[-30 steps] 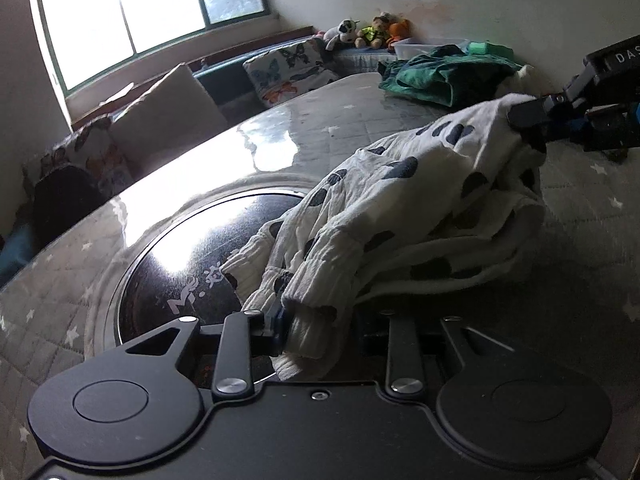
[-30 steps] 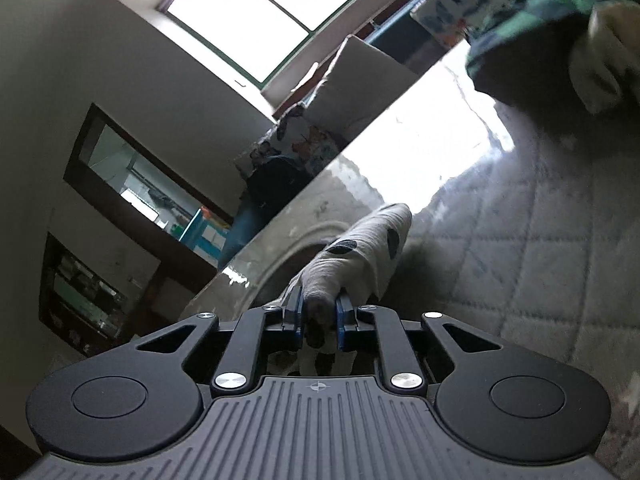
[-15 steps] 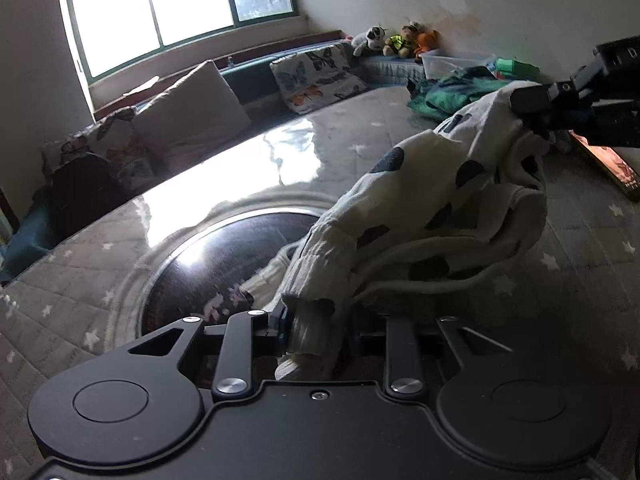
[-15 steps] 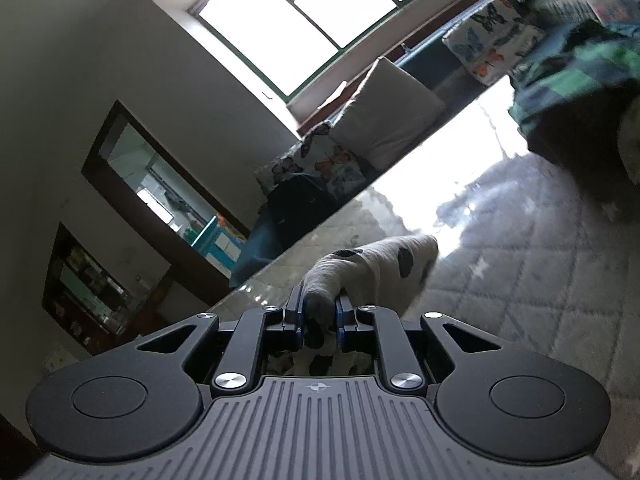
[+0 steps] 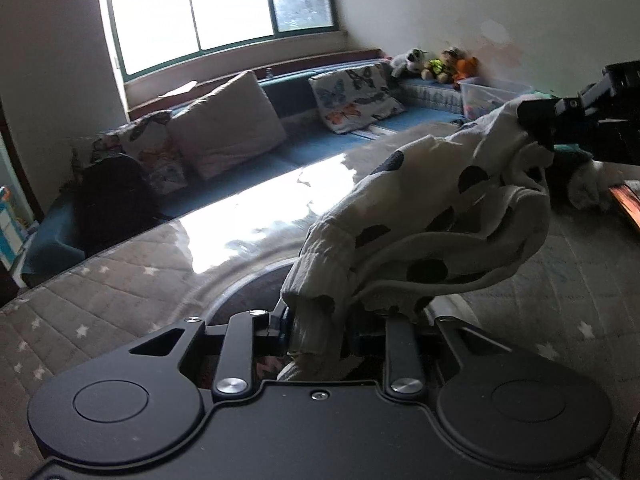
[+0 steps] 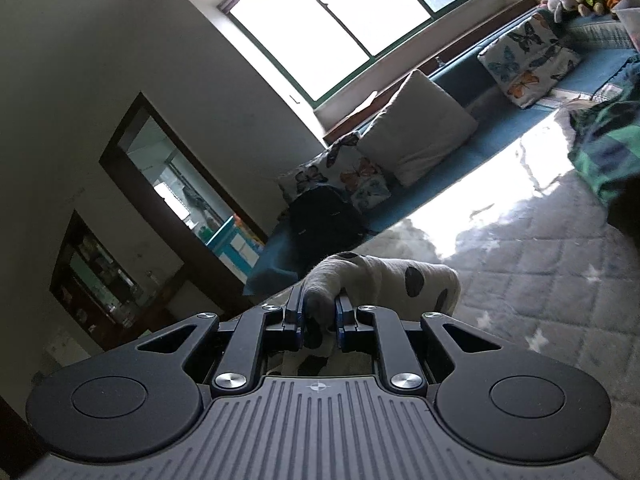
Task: Fold clothes
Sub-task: 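Lift the garment off the table with both grippers holding its ends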
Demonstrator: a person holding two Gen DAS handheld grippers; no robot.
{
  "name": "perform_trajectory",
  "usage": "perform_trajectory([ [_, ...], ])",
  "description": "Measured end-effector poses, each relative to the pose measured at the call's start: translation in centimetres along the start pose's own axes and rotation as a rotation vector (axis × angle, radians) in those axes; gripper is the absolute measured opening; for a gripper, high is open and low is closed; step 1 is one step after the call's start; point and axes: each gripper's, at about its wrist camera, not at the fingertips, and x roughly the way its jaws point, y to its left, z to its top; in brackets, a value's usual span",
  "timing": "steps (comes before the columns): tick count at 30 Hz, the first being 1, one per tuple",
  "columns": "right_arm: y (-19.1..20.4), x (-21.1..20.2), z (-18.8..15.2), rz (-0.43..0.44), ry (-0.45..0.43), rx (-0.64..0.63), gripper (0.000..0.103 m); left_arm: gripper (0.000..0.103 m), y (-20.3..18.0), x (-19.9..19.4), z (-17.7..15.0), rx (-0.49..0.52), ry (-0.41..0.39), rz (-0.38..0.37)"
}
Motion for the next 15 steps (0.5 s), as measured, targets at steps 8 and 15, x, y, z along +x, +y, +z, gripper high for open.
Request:
perform_trajectory([
  [8, 2.1, 5.7, 2.8, 0.047, 0.01, -0.045, 0.015, 0.028, 3.8, 1.2, 2.9, -0.024, -0.01, 0.098],
  [15, 3.4, 12.1, 5.4, 0.098, 0.007, -0.067, 0.015, 0.028, 8.3, 3.1, 6.2, -0.056, -0.04, 0.223],
])
